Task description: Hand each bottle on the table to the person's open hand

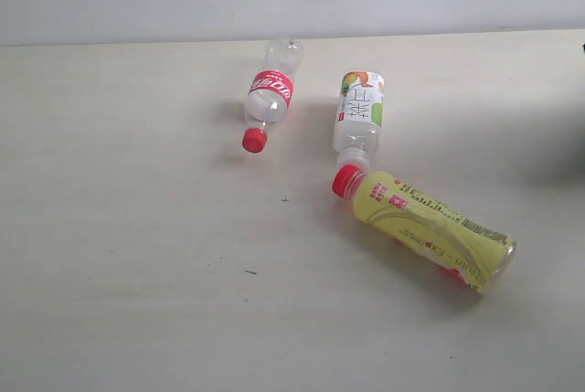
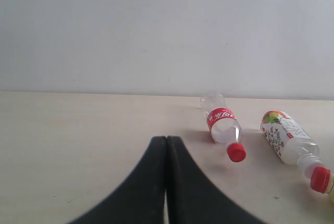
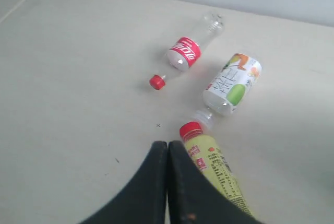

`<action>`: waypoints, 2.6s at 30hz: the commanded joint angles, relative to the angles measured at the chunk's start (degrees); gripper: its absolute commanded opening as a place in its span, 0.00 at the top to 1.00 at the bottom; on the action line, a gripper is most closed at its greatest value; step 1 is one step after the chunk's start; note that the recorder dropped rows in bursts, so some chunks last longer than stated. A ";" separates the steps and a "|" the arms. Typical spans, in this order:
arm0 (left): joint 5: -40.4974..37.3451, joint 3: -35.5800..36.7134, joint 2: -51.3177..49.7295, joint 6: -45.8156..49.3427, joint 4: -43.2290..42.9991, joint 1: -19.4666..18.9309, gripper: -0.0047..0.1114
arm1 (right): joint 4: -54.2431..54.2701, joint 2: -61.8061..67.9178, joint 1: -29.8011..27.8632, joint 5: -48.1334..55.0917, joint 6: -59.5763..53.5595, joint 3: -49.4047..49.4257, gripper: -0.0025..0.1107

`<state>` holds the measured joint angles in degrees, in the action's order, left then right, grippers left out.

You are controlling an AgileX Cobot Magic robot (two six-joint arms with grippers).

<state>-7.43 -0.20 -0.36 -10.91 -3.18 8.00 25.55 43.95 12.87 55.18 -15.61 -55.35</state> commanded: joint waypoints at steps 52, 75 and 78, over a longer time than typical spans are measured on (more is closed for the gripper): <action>0.32 0.20 0.36 0.07 0.49 -0.05 0.96 | 3.93 -41.97 -0.16 -8.79 -6.34 29.24 0.98; 0.32 0.20 0.36 0.07 0.49 -0.05 0.96 | 3.93 -41.97 -0.16 -8.79 -6.23 29.24 0.98; 0.32 0.20 0.36 0.07 0.49 -0.05 0.96 | 3.93 -41.97 -0.16 -8.79 -6.23 29.24 0.98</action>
<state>-7.43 -0.20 -0.36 -10.91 -3.18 8.00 29.13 2.25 12.87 46.88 -21.49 -26.32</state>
